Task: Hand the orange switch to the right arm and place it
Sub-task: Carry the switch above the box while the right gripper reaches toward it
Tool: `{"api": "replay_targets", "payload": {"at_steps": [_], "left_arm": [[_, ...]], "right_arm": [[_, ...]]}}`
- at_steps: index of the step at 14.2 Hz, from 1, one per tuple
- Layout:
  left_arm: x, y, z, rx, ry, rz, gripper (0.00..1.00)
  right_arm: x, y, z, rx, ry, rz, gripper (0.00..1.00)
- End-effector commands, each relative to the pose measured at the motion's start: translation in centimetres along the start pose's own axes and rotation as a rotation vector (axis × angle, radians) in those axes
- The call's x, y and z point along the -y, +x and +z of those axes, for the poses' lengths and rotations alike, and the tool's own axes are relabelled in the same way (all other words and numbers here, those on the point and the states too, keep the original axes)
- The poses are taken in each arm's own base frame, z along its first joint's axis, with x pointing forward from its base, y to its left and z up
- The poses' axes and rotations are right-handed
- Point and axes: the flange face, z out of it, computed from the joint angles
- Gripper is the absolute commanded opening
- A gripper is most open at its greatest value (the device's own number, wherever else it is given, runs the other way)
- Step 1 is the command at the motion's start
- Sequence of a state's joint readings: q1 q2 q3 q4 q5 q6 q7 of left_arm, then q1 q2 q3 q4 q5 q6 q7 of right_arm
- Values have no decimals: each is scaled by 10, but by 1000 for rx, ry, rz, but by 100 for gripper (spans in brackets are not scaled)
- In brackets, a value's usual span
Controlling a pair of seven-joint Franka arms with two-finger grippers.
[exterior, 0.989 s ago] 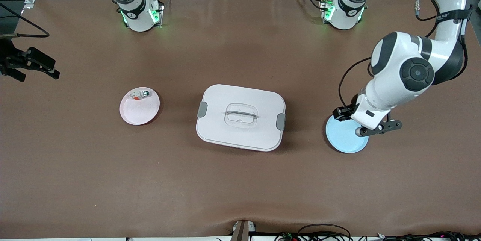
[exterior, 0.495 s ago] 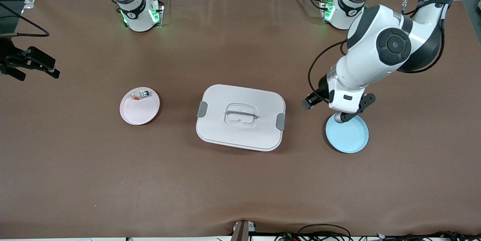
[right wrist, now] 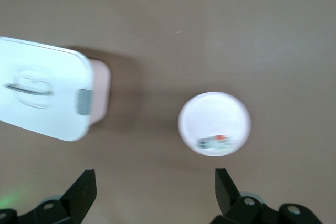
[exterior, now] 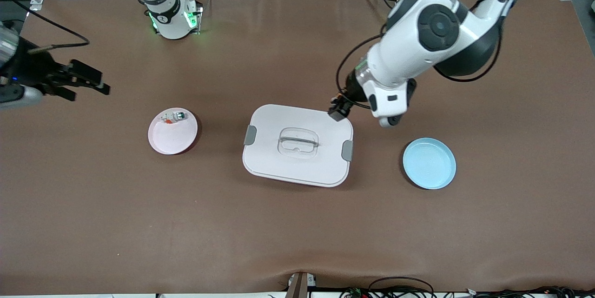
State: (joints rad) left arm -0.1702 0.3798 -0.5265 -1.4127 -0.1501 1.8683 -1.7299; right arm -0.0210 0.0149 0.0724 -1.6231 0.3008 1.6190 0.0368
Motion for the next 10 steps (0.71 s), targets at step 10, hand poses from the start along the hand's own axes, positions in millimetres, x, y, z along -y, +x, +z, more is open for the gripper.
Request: {"api": "replay_targets", "payload": {"at_steps": [10], "left_arm": [[-29,-89,39,174,-71,-412,0]], "right_arm": [[130,-78,98,-56,461,208,100]]}}
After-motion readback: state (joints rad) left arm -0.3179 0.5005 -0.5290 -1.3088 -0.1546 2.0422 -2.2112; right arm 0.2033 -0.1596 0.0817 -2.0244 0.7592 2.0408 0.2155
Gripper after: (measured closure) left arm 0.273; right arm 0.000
